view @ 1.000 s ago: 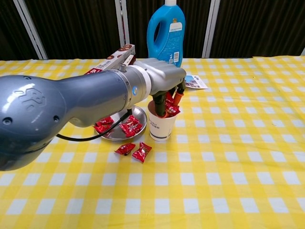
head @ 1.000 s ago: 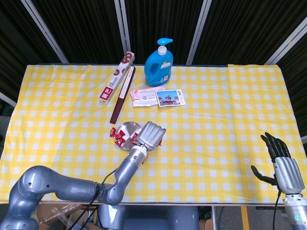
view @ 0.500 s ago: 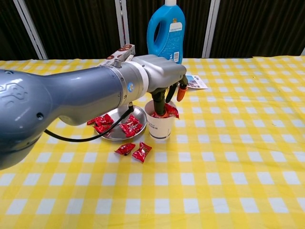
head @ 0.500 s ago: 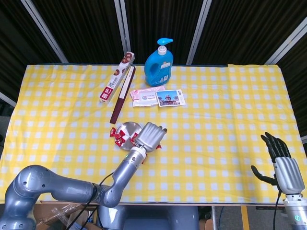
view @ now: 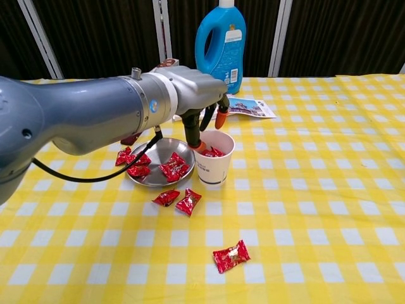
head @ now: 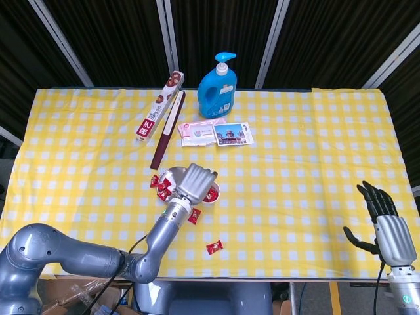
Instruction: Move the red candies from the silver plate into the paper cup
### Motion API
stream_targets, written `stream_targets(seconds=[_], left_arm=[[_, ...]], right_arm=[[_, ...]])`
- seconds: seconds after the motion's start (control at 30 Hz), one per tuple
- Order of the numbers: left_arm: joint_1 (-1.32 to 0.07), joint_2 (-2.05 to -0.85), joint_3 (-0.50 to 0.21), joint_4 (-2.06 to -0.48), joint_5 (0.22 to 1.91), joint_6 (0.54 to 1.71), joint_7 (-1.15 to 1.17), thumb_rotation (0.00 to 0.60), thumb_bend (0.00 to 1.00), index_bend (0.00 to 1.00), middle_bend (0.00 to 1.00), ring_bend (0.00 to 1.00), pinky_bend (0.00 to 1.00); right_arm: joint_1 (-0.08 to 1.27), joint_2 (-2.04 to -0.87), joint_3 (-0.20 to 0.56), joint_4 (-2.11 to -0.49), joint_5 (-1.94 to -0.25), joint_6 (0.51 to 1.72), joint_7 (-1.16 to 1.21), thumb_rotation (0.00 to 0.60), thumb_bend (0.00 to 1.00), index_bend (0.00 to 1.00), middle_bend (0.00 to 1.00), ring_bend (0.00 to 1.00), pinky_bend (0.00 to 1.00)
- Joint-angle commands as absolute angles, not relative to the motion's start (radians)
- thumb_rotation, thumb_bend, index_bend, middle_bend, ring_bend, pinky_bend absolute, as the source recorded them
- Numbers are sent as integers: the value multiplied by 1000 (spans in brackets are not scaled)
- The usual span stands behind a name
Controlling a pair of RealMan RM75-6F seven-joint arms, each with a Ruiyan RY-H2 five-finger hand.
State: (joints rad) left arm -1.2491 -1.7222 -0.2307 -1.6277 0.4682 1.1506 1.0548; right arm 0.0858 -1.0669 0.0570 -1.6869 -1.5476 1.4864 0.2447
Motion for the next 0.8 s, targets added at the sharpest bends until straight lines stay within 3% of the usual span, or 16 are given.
stream_targets(seconds=[0.03,0.13,0.27,0.37,0.57,0.8], left_arm=[[-1241,-1714,-240,-1646,482,1155,1031,600,260,361,401,900,946],[-1223,-1681,-220,-1700,522,1165,1018,600,218,339,485,904,946],[-1177,-1629,-170,-1783,586,1193,988,600,213,363,805,966,961],[-1130,-1585,-127,-1844,626,1220,956,600,213,401,942,998,991],[-1067,-1524,-58,-1918,608,1253,951,600,213,450,1000,1000,1000],[-1035,-1554,-22,-1882,580,1250,954,600,231,421,1000,1000,1000]], right_arm=[[86,-1067,57,-1686,-1547,1487,246,600,361,0,0,0,0],[86,-1065,58,-1686,-1546,1486,249,600,361,0,0,0,0],[86,-1065,58,-1685,-1546,1486,249,600,361,0,0,0,0],[86,-1066,57,-1685,-1548,1487,244,600,361,0,0,0,0],[86,-1071,59,-1685,-1547,1489,237,600,360,0,0,0,0],[86,-1073,59,-1686,-1547,1490,232,600,360,0,0,0,0]])
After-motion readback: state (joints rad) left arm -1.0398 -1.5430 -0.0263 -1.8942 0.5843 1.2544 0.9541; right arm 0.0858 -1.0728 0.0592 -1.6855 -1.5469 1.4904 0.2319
